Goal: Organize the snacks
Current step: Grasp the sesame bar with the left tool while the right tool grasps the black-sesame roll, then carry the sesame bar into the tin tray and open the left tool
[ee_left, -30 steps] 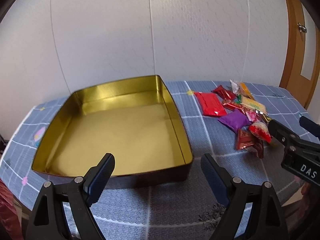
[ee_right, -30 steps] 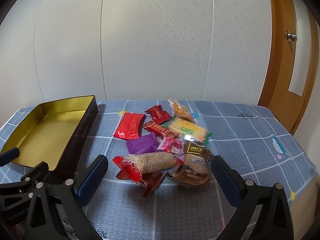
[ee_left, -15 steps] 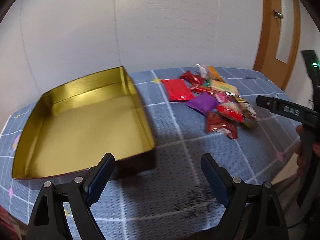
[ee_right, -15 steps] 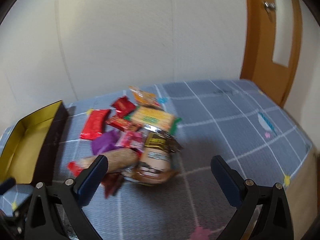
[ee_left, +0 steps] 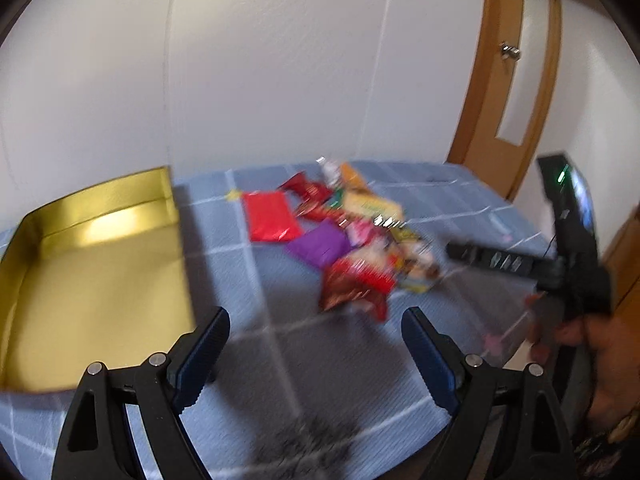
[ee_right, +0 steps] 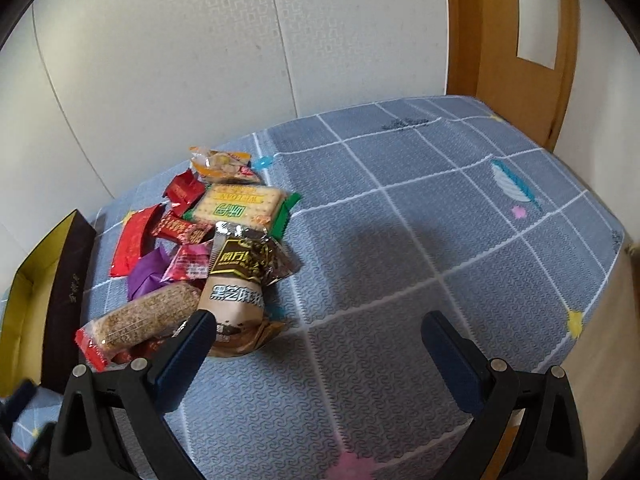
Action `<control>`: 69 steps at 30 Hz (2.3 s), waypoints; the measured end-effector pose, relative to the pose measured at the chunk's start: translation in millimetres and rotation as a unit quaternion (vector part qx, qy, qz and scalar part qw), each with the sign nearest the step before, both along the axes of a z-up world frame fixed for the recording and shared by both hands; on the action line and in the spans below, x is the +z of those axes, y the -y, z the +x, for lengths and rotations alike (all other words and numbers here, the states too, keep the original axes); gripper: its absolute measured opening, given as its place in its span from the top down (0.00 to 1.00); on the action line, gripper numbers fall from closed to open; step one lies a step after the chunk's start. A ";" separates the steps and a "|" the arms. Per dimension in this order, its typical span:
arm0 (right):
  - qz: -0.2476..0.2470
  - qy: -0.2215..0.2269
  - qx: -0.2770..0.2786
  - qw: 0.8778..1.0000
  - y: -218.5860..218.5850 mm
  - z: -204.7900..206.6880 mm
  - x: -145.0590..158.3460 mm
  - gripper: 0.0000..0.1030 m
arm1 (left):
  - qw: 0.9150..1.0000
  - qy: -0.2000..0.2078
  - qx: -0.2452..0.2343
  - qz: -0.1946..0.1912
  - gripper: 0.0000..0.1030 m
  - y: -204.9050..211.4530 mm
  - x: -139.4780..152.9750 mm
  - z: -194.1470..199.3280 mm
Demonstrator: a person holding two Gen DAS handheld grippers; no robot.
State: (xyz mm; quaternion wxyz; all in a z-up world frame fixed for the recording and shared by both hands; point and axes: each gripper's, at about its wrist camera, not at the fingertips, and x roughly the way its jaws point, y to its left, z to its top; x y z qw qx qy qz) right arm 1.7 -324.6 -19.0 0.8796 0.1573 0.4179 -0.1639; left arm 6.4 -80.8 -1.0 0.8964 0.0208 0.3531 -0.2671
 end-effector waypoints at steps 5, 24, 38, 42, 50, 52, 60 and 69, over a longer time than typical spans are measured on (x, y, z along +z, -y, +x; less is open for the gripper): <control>0.011 -0.009 -0.017 1.000 9.4 -0.4 -5.9 0.00 | 0.999 -0.028 -0.012 -0.021 0.13 28.9 8.3 38.2; 0.086 0.020 -0.034 0.996 30.4 -1.5 -12.2 0.04 | 0.988 -0.041 -0.095 0.116 0.56 61.1 -35.0 52.7; 0.061 -0.009 0.068 0.996 -12.6 51.0 -20.4 0.28 | 0.994 -0.047 -0.087 0.052 0.56 32.4 -32.9 32.5; 0.062 -0.018 0.081 0.995 -16.1 53.7 -25.8 0.45 | 0.992 -0.047 -0.096 0.067 0.56 41.5 -38.2 33.6; 0.036 -0.024 0.069 0.997 -7.9 40.4 -24.7 0.49 | 0.988 -0.089 -0.121 0.025 0.52 49.1 -41.5 40.9; 0.039 -0.023 0.063 0.997 -3.9 37.7 -24.5 0.49 | 0.988 -0.102 -0.119 0.002 0.43 48.0 -40.3 47.8; 0.043 -0.021 0.053 0.997 -3.1 37.0 -23.4 0.49 | 0.985 -0.105 -0.121 0.067 0.53 71.0 -58.5 65.9; 0.046 -0.017 0.050 0.998 -4.5 37.9 -24.5 0.51 | 0.990 -0.082 -0.108 0.032 0.70 58.4 -49.7 59.8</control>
